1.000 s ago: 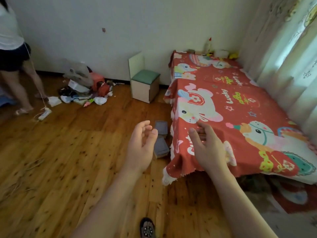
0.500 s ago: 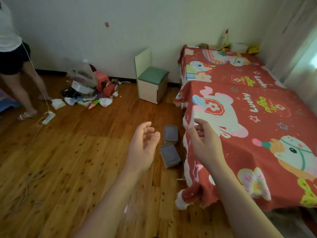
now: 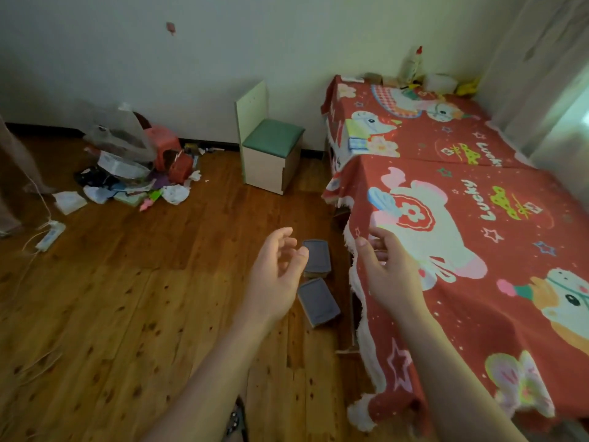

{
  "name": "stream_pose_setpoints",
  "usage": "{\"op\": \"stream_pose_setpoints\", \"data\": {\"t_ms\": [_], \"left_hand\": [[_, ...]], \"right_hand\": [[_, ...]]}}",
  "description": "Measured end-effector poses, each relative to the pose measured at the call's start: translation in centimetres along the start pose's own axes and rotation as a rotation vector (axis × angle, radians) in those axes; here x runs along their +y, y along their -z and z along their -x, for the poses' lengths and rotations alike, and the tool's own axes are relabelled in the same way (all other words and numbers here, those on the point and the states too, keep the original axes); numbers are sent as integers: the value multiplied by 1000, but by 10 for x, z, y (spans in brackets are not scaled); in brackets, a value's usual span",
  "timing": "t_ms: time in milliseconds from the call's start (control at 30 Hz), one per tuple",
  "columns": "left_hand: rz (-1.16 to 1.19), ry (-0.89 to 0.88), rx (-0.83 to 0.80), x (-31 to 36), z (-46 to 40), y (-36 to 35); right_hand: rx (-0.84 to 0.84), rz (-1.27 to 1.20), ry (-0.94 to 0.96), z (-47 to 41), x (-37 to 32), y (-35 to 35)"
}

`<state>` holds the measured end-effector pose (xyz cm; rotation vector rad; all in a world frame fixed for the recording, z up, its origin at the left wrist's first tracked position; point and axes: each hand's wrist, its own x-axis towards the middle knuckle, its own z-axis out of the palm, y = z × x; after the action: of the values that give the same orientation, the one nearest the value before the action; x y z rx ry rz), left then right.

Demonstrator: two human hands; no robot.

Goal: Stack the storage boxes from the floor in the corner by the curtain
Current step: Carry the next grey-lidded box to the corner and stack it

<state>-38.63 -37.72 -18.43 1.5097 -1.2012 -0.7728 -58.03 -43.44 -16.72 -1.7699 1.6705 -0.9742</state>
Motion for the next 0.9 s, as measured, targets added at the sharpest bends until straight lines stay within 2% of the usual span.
{"op": "stream_pose_setpoints", "data": {"t_ms": [233, 433, 900], "left_hand": [[-10, -26, -155, -26, -94, 21], [-30, -3, -255, -54, -145, 12], [-167, 137, -397, -118, -251, -94]], "right_hand": [[71, 47, -115, -42, -11, -45], [123, 92, -238, -61, 12, -65], [16, 132, -407, -142, 126, -95]]}}
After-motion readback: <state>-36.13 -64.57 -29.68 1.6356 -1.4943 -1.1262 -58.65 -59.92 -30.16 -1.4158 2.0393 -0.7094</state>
